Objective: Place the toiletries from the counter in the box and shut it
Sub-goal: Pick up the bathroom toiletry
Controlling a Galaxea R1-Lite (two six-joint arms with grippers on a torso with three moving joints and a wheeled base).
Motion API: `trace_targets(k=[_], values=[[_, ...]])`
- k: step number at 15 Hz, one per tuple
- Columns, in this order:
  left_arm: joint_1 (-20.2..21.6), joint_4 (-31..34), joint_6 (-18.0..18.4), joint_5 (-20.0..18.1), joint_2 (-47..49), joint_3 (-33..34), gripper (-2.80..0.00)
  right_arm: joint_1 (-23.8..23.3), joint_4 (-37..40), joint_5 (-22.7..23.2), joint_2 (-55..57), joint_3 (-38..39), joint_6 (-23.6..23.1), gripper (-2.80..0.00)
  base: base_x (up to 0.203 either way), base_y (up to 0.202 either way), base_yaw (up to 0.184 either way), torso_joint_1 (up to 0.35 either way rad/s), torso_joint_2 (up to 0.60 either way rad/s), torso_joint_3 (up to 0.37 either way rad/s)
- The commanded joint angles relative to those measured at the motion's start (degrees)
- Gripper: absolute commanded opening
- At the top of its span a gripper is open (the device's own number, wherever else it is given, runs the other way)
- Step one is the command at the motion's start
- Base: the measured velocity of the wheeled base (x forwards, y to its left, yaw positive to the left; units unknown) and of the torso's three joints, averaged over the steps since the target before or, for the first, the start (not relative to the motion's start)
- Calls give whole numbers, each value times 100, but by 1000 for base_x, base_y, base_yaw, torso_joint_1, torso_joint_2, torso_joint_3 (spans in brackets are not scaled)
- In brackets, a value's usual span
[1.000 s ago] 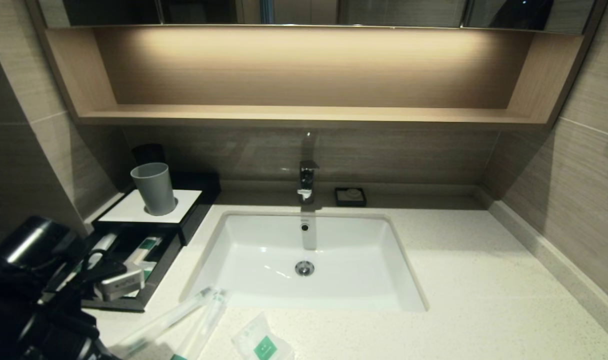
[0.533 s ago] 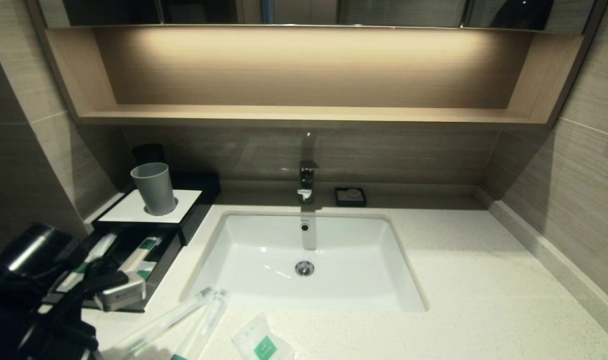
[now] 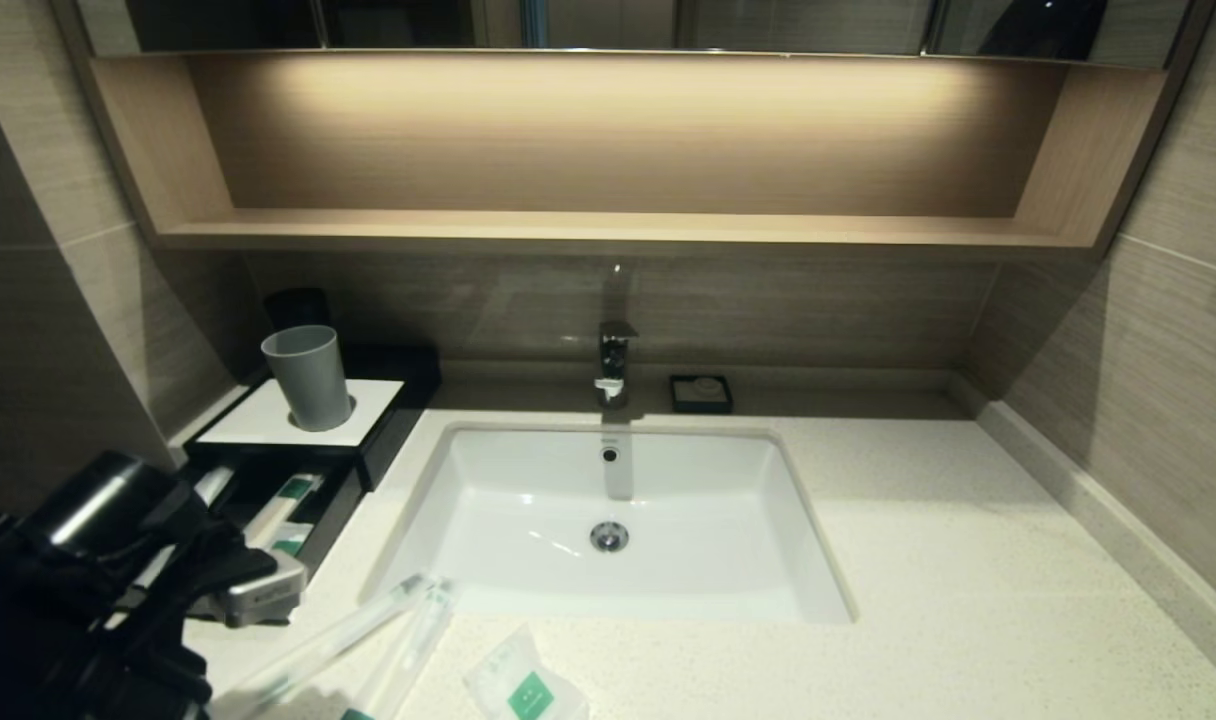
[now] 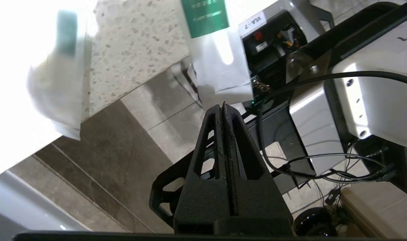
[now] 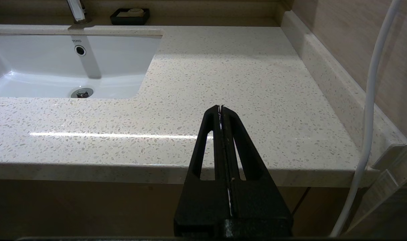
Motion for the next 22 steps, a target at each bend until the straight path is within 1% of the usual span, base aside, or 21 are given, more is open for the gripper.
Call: trace_targets(k=[1,5,6,11,18,22], values=[[-1,-19,-72,92,225,13,-280,1,-2,-1,-9,9,-1,-280,0,0,0,0,0,0],[-89,-160,-87,119,274,115,-280,1,-2,-1,-9,9,-1,-280,0,0,0,0,0,0],[-99,-162,-87,113,266,125,0,1,-2,-1,-9,9,-1,-280,0,0,0,0,0,0],[-290,-169,-95,111,364,159,0,1,-2,-1,-9,9,0,-280,0,0,0,0,0,0],[-300,-449,-64,88,768,178,0,1,-2,-1,-9,9,-1,-280,0,0,0,0,0,0],[-317,-530,-34,128,838,160,0,1,-2,-1,-9,2,0,-280,0,0,0,0,0,0]])
